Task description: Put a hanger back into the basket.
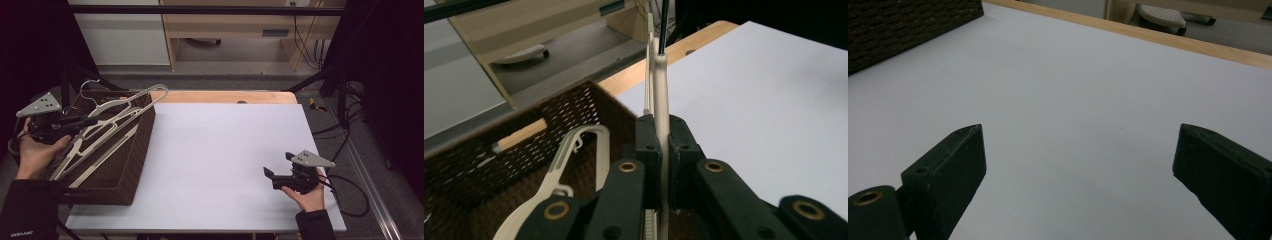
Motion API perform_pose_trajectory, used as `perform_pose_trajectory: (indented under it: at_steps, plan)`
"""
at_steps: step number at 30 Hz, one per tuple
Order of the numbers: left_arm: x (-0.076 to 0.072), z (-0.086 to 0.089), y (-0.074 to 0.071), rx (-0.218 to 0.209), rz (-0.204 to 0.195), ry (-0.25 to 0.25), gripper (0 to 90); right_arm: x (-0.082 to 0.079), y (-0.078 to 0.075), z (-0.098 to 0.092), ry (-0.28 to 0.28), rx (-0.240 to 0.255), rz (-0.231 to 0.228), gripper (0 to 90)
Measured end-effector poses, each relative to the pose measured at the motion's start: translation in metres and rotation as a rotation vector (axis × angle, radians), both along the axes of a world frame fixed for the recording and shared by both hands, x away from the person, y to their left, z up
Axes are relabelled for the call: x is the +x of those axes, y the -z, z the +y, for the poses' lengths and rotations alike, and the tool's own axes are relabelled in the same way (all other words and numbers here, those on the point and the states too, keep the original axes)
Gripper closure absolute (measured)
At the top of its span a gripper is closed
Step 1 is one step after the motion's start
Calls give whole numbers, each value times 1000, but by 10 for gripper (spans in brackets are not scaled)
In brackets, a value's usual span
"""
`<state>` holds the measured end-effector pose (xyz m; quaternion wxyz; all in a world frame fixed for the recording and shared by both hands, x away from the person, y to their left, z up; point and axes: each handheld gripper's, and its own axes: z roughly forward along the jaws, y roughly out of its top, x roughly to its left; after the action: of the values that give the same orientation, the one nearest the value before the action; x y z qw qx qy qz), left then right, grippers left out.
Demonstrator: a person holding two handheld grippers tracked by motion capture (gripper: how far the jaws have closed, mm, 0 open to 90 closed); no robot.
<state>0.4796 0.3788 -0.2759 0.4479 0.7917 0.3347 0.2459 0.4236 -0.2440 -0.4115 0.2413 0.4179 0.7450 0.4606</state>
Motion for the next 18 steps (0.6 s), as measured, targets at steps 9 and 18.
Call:
perform_pose_trajectory:
  at_steps: [9,18]
  plan:
    - [3,27,5,-16,-1,-34,858,1,1,0,4,-6,2,73]
    - [11,40,13,20,18,-62,858,1,2,0,9,-2,9,73]
